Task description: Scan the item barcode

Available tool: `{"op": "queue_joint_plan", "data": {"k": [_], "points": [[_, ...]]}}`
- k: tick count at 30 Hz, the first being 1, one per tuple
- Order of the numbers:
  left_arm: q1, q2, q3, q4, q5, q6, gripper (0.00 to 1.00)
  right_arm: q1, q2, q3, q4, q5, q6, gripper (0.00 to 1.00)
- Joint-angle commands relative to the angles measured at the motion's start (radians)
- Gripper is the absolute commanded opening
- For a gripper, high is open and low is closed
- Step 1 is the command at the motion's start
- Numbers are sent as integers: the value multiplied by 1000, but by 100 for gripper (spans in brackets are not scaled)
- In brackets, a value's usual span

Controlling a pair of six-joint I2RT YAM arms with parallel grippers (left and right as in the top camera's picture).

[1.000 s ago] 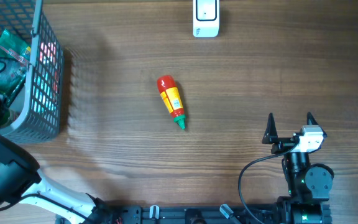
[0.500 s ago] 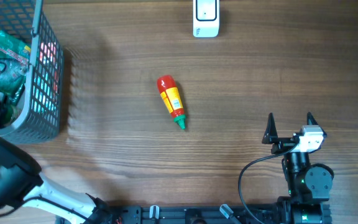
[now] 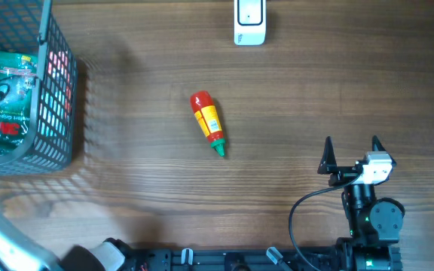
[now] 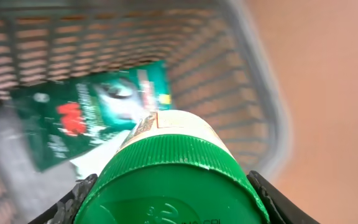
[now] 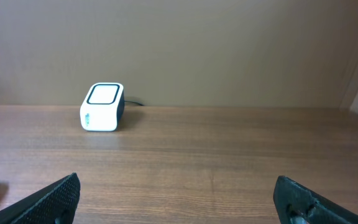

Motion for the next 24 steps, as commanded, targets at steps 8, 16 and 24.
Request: {"op": "queue_joint_plan", "data": {"k": [8,16,24], "points": [[-430,-106,6,4,224,-35,54,6,-5,0,2,-16,-12,100],[-921,47,-5,-129,-143,-39,54,6,-5,0,2,-16,-12,100],[-1070,277,-6,-202,-252,-145,54,6,-5,0,2,-16,-12,100]]}}
